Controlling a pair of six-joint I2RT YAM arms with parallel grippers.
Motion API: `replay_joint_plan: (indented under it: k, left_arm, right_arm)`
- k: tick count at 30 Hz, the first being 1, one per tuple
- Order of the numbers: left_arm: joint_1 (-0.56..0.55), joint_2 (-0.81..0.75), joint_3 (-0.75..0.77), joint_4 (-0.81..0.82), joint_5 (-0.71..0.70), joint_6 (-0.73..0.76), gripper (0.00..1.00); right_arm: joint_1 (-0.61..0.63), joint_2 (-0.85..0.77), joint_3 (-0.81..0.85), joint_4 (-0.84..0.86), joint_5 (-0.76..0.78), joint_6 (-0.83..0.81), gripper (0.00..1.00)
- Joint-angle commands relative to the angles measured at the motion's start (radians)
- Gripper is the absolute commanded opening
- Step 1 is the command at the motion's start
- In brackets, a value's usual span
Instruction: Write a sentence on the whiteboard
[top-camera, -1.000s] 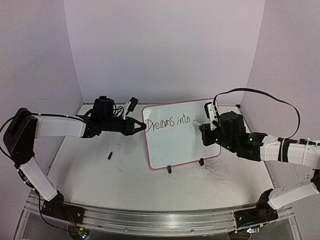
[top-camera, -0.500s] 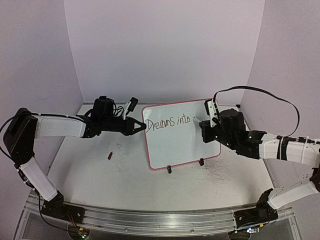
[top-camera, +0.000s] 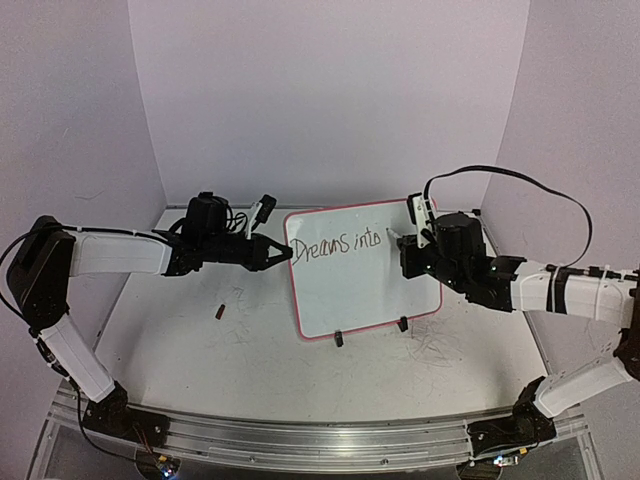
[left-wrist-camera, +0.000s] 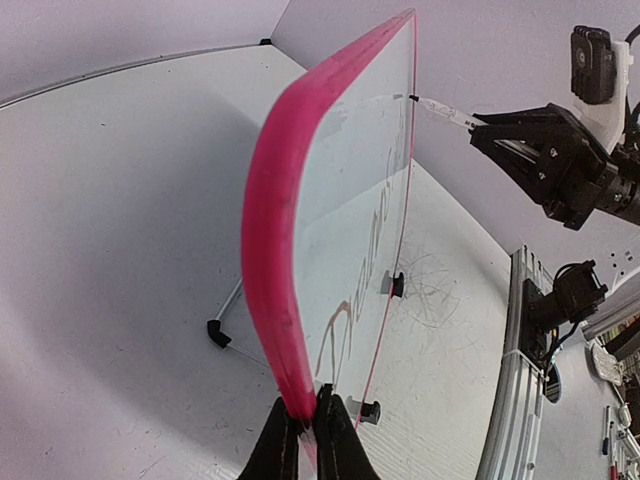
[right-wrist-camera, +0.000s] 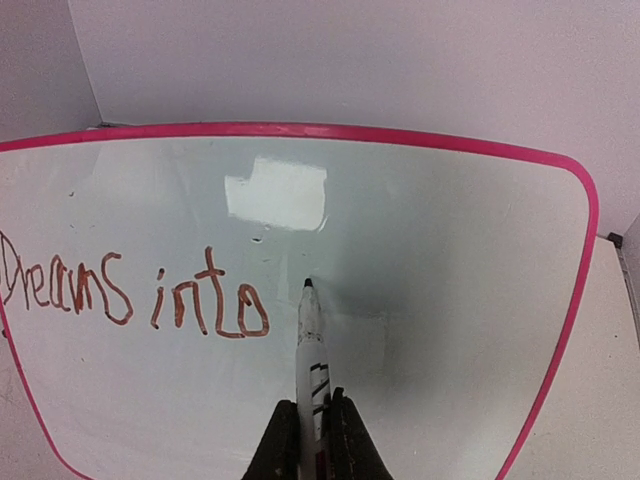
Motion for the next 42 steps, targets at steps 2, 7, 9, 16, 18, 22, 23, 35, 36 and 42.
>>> replay_joint_plan:
  k: [2,7,9,16,18,22,23,35,36,42]
  left_arm:
    - [-0.028,-0.005,0.028,-0.060,0.000,0.062,0.00]
    - [-0.028,-0.004,0.029,-0.060,0.001,0.062,0.00]
    - [-0.028,-0.003,0.028,-0.060,0.001,0.062,0.00]
    - [-0.028,-0.002,0.030,-0.060,0.002,0.062,0.00]
    - [-0.028,-0.002,0.029,-0.060,0.002,0.062,0.00]
    - [-0.028,-0.004,0.028,-0.060,0.001,0.062,0.00]
    - [-0.028,-0.004,0.029,-0.060,0.001,0.062,0.00]
    - [-0.030,-0.002,0.029,-0.061,0.001,0.062,0.00]
    - [-0.029,-0.002,0.028,-0.061,0.001,0.062,0.00]
    - [-0.032,0.000,0.028,-0.060,0.001,0.062,0.00]
  right_arm:
    - [-0.009,0.006,0.042,0.029,0.008,0.006,0.00]
    - [-0.012,0.020,0.040,0.026,0.004,0.006,0.00]
    - [-0.014,0.023,0.040,0.025,0.005,0.009,0.00]
    - [-0.014,0.015,0.041,-0.006,0.029,0.023,0.00]
    - [-0.014,0.013,0.039,-0.017,0.027,0.027,0.00]
    - [-0.014,0.001,0.022,-0.034,0.020,0.043,0.00]
    - [-0.014,-0.003,0.016,-0.037,0.018,0.046,0.00]
    - [-0.013,-0.038,-0.039,-0.048,-0.012,0.085,0.00]
    - [-0.013,-0.041,-0.042,-0.049,-0.013,0.087,0.00]
    - [-0.013,-0.049,-0.053,-0.050,-0.027,0.098,0.00]
